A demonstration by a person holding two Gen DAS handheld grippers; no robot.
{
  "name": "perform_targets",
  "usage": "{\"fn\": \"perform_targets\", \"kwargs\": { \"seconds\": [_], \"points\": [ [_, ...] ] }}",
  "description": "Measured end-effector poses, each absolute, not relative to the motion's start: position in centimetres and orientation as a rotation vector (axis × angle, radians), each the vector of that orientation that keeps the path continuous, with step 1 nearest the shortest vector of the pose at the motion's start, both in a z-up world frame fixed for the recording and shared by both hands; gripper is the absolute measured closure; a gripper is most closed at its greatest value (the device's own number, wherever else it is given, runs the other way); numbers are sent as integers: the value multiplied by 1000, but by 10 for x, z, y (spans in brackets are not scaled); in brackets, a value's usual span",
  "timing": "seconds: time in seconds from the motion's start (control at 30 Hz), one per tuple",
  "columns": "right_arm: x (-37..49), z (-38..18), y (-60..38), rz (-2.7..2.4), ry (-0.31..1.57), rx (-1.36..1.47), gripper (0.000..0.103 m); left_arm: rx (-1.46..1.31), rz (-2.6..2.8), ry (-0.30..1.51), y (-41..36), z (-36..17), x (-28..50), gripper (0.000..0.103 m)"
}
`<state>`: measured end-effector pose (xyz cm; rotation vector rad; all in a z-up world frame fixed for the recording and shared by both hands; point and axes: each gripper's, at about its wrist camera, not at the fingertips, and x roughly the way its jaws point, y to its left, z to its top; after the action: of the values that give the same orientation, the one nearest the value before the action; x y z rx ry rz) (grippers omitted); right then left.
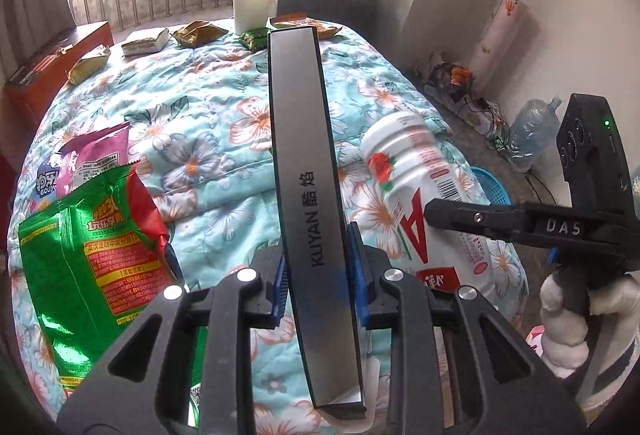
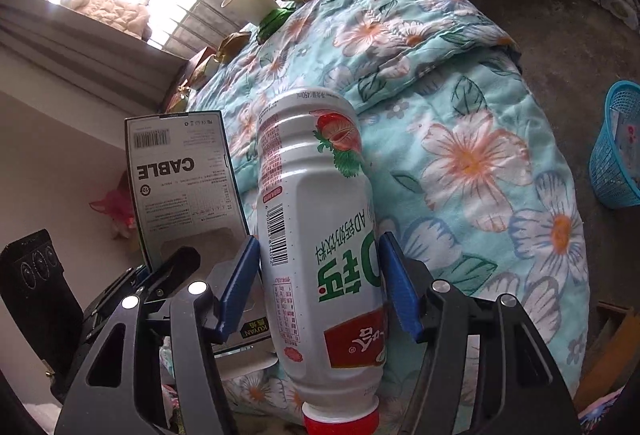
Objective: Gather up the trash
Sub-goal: 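Carry the white box and milk bottle over the blue wastebasket with both tools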
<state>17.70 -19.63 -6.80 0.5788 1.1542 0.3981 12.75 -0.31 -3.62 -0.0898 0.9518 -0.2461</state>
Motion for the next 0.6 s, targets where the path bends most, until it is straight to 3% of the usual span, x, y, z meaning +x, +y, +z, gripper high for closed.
{"fn": "perform_targets", "kwargs": {
  "seconds": [0.6],
  "points": [
    [136,-19,-249,428,932,709,45,-12,-260,847,-33,0,97,81]
  ]
}}
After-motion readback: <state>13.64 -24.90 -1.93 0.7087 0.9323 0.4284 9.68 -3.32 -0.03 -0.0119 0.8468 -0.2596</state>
